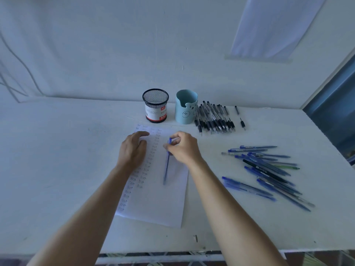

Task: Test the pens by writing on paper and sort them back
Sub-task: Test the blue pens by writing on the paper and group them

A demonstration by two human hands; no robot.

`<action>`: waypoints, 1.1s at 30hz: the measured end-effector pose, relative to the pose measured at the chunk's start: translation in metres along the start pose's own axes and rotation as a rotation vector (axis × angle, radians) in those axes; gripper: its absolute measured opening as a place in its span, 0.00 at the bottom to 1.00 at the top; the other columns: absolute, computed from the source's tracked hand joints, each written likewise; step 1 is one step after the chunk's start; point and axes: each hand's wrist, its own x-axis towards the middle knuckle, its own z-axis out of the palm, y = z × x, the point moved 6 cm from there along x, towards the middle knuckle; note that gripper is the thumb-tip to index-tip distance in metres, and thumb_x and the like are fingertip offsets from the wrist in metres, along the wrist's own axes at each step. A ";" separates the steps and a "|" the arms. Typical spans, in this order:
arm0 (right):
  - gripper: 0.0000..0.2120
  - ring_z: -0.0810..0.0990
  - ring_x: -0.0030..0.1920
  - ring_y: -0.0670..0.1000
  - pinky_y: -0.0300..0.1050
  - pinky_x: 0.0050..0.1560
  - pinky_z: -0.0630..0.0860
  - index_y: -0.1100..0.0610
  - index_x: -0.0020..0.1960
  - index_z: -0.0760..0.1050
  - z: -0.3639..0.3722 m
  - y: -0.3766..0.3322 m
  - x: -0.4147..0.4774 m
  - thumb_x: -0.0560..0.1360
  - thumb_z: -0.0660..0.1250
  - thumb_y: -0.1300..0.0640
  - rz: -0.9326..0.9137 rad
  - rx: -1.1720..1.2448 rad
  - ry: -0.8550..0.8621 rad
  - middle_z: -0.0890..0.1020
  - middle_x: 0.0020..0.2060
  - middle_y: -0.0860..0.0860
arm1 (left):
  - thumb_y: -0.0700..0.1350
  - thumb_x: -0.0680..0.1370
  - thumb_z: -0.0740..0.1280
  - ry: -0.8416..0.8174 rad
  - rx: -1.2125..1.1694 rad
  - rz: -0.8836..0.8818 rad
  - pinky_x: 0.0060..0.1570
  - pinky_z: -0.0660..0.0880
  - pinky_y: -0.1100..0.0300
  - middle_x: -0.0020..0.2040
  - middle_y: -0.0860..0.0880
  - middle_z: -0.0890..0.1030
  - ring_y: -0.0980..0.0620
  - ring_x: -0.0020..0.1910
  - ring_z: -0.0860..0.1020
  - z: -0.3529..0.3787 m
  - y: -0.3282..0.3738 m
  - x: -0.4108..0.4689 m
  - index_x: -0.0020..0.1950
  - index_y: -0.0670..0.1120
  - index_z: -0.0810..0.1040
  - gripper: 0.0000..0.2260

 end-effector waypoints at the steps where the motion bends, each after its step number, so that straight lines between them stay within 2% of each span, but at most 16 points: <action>1: 0.15 0.82 0.48 0.49 0.38 0.46 0.74 0.56 0.55 0.79 0.007 0.001 0.001 0.71 0.76 0.55 0.006 -0.035 -0.005 0.85 0.44 0.49 | 0.47 0.72 0.54 -0.002 0.004 -0.010 0.61 0.67 0.58 0.63 0.44 0.80 0.44 0.65 0.74 0.000 -0.001 0.000 0.63 0.44 0.80 0.25; 3: 0.19 0.81 0.50 0.50 0.39 0.46 0.72 0.57 0.59 0.78 0.017 0.002 0.001 0.72 0.76 0.51 0.010 -0.104 0.002 0.85 0.46 0.50 | 0.46 0.75 0.58 -0.024 0.043 -0.015 0.60 0.67 0.58 0.62 0.45 0.81 0.45 0.65 0.73 0.002 -0.003 0.002 0.60 0.45 0.82 0.19; 5: 0.21 0.81 0.53 0.52 0.42 0.50 0.74 0.57 0.62 0.76 0.019 0.004 0.001 0.74 0.74 0.47 0.013 -0.134 0.030 0.85 0.47 0.50 | 0.44 0.77 0.63 -0.046 0.089 0.038 0.60 0.66 0.59 0.60 0.47 0.82 0.46 0.65 0.74 0.008 -0.003 0.004 0.57 0.46 0.83 0.12; 6: 0.20 0.81 0.53 0.53 0.44 0.51 0.74 0.56 0.62 0.76 0.017 0.005 0.000 0.76 0.71 0.46 0.012 -0.138 0.047 0.85 0.47 0.50 | 0.47 0.76 0.65 -0.058 0.105 0.075 0.59 0.66 0.58 0.58 0.48 0.83 0.46 0.64 0.74 0.011 -0.003 0.005 0.55 0.47 0.83 0.12; 8: 0.13 0.81 0.53 0.56 0.47 0.53 0.74 0.54 0.59 0.78 0.009 0.007 -0.002 0.79 0.64 0.48 -0.008 -0.167 0.096 0.85 0.47 0.50 | 0.62 0.72 0.61 -0.074 0.146 0.116 0.59 0.65 0.55 0.51 0.53 0.82 0.50 0.60 0.74 0.015 -0.003 0.005 0.47 0.52 0.82 0.17; 10: 0.10 0.80 0.54 0.57 0.49 0.55 0.69 0.51 0.56 0.78 -0.003 0.011 -0.004 0.80 0.60 0.53 -0.074 -0.321 0.190 0.84 0.52 0.49 | 0.72 0.69 0.58 -0.072 0.257 0.156 0.54 0.58 0.55 0.45 0.59 0.77 0.56 0.54 0.70 0.018 -0.003 0.003 0.40 0.57 0.75 0.20; 12: 0.12 0.76 0.60 0.55 0.49 0.56 0.65 0.48 0.60 0.78 -0.012 0.019 -0.005 0.79 0.60 0.54 -0.139 -0.485 0.222 0.81 0.59 0.47 | 0.77 0.67 0.57 -0.074 0.380 0.236 0.47 0.52 0.54 0.39 0.59 0.74 0.57 0.50 0.68 0.021 0.001 -0.003 0.37 0.54 0.72 0.26; 15: 0.16 0.66 0.70 0.51 0.51 0.62 0.61 0.46 0.67 0.75 -0.008 0.036 -0.006 0.80 0.60 0.52 -0.206 -0.577 0.117 0.74 0.68 0.45 | 0.80 0.64 0.57 -0.105 0.493 0.357 0.44 0.49 0.54 0.33 0.56 0.73 0.56 0.46 0.68 0.028 0.009 -0.009 0.35 0.50 0.71 0.32; 18: 0.18 0.64 0.73 0.49 0.50 0.62 0.59 0.46 0.70 0.72 -0.005 0.042 -0.013 0.81 0.60 0.50 -0.261 -0.613 0.127 0.71 0.71 0.44 | 0.78 0.64 0.57 -0.175 0.521 0.371 0.43 0.50 0.53 0.34 0.56 0.73 0.56 0.46 0.68 0.031 0.011 -0.008 0.36 0.49 0.70 0.31; 22: 0.18 0.64 0.73 0.50 0.50 0.64 0.58 0.46 0.70 0.71 -0.005 0.044 -0.015 0.81 0.60 0.47 -0.251 -0.607 0.143 0.70 0.72 0.44 | 0.65 0.70 0.52 -0.212 0.455 0.285 0.45 0.52 0.52 0.36 0.55 0.72 0.53 0.49 0.70 0.029 0.014 -0.009 0.36 0.50 0.70 0.20; 24: 0.18 0.64 0.73 0.50 0.50 0.65 0.58 0.47 0.70 0.72 -0.007 0.045 -0.014 0.81 0.61 0.46 -0.240 -0.569 0.152 0.71 0.72 0.44 | 0.66 0.71 0.52 -0.213 0.462 0.268 0.45 0.52 0.52 0.36 0.55 0.72 0.52 0.49 0.70 0.031 0.017 -0.013 0.36 0.50 0.70 0.21; 28: 0.17 0.63 0.73 0.50 0.50 0.66 0.57 0.48 0.69 0.72 -0.008 0.046 -0.013 0.82 0.60 0.50 -0.227 -0.531 0.143 0.71 0.72 0.44 | 0.75 0.71 0.57 -0.201 0.563 0.241 0.44 0.50 0.52 0.36 0.55 0.74 0.53 0.48 0.70 0.038 0.021 -0.020 0.35 0.50 0.71 0.28; 31: 0.17 0.63 0.73 0.49 0.49 0.66 0.57 0.47 0.69 0.73 -0.009 0.046 -0.013 0.82 0.58 0.56 -0.222 -0.496 0.148 0.71 0.72 0.43 | 0.71 0.73 0.63 -0.237 0.586 0.211 0.46 0.51 0.52 0.38 0.55 0.75 0.52 0.48 0.71 0.042 0.026 -0.024 0.38 0.49 0.74 0.24; 33: 0.17 0.63 0.73 0.48 0.49 0.66 0.56 0.47 0.69 0.73 -0.010 0.047 -0.014 0.82 0.57 0.55 -0.216 -0.482 0.143 0.70 0.72 0.42 | 0.64 0.74 0.65 -0.284 0.600 0.165 0.49 0.55 0.51 0.40 0.55 0.77 0.52 0.48 0.72 0.040 0.030 -0.023 0.40 0.50 0.76 0.18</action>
